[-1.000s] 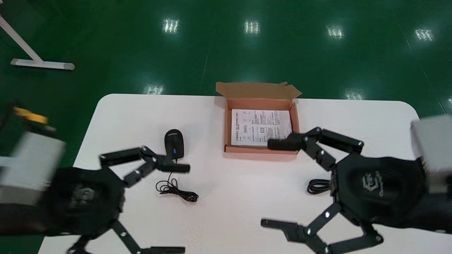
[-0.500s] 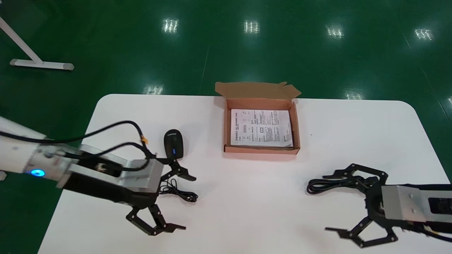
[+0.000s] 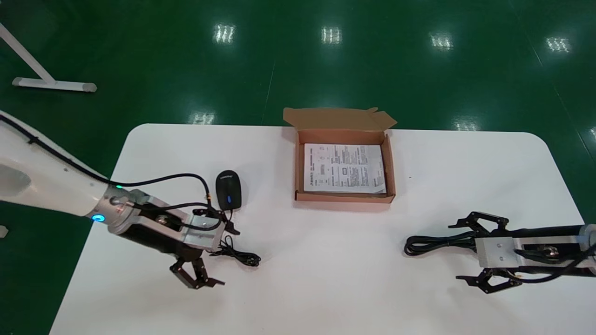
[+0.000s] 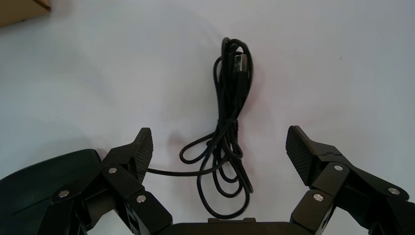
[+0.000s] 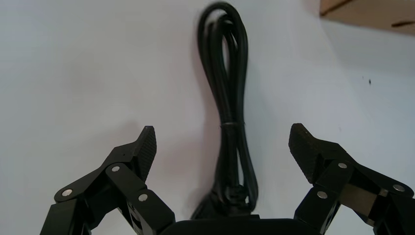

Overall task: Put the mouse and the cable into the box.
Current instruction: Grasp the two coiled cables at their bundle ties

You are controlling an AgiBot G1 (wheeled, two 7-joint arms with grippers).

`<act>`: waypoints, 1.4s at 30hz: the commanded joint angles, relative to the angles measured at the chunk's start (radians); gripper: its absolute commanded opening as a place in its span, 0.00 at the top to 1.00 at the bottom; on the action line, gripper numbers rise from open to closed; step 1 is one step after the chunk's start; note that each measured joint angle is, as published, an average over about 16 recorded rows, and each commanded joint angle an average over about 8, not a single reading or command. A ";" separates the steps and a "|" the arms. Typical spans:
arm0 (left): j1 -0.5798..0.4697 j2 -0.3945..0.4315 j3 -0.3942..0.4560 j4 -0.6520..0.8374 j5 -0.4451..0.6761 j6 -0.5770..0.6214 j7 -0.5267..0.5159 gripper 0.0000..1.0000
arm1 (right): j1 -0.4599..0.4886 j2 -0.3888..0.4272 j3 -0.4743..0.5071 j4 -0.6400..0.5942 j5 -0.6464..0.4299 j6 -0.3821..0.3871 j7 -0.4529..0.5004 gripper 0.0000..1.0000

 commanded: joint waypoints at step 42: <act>0.006 0.092 -0.006 0.215 0.001 -0.130 0.184 1.00 | 0.106 -0.127 -0.013 -0.314 -0.042 0.152 -0.128 1.00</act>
